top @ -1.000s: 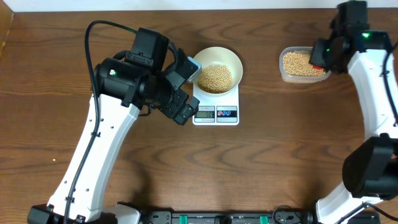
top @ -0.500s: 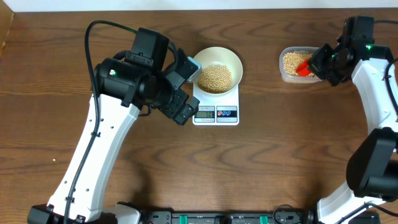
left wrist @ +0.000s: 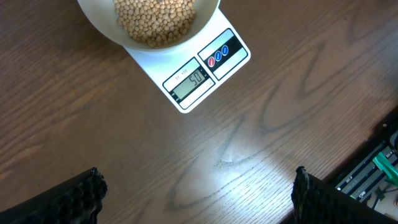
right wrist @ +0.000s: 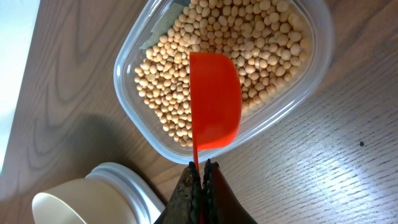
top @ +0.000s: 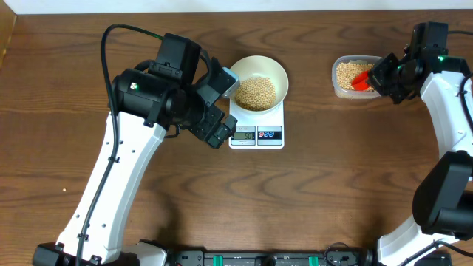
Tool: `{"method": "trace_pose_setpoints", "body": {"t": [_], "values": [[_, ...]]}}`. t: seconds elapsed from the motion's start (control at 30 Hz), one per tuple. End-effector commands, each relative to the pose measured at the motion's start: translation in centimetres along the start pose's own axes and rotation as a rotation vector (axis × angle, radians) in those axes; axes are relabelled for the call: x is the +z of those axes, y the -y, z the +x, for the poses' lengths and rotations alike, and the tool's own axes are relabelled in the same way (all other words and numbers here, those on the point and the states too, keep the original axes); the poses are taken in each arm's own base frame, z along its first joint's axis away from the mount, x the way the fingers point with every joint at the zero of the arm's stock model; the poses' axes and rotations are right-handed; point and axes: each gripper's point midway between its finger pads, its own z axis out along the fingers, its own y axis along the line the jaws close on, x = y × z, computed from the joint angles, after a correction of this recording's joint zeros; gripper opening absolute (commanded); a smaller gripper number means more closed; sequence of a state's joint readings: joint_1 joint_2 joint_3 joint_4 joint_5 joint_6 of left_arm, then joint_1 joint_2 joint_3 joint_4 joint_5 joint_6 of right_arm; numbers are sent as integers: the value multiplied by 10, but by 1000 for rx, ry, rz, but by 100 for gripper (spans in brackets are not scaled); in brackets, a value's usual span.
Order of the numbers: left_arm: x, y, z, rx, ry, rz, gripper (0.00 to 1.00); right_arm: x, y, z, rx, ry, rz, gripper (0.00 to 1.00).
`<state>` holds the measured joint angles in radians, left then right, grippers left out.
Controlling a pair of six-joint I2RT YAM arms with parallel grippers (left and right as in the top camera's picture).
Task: Scoop item into bowl and weigh 50g on scale
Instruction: 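Lower the red scoop into the soybean tub with the right gripper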
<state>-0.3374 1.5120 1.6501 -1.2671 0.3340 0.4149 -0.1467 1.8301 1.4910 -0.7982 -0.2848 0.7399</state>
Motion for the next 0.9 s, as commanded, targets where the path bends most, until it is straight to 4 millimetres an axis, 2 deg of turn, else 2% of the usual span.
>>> {"method": "trace_pose_setpoints", "body": {"t": [0.0,0.23,0.53,0.67,0.87], "values": [[-7,1,-2,-2,21,-14,98,-6,4,5,25,-12,1,7],[-7,1,-2,-2,21,-14,98,-7,6,4,31,-14,6,27],[-7,1,-2,-2,21,-14,98,-8,10,2,30,-12,10,33],[-7,1,-2,-2,21,-14,98,-8,15,5,13,-28,25,41],[-7,1,-2,-2,21,-14,98,-10,26,15,-9,-72,63,47]]}}
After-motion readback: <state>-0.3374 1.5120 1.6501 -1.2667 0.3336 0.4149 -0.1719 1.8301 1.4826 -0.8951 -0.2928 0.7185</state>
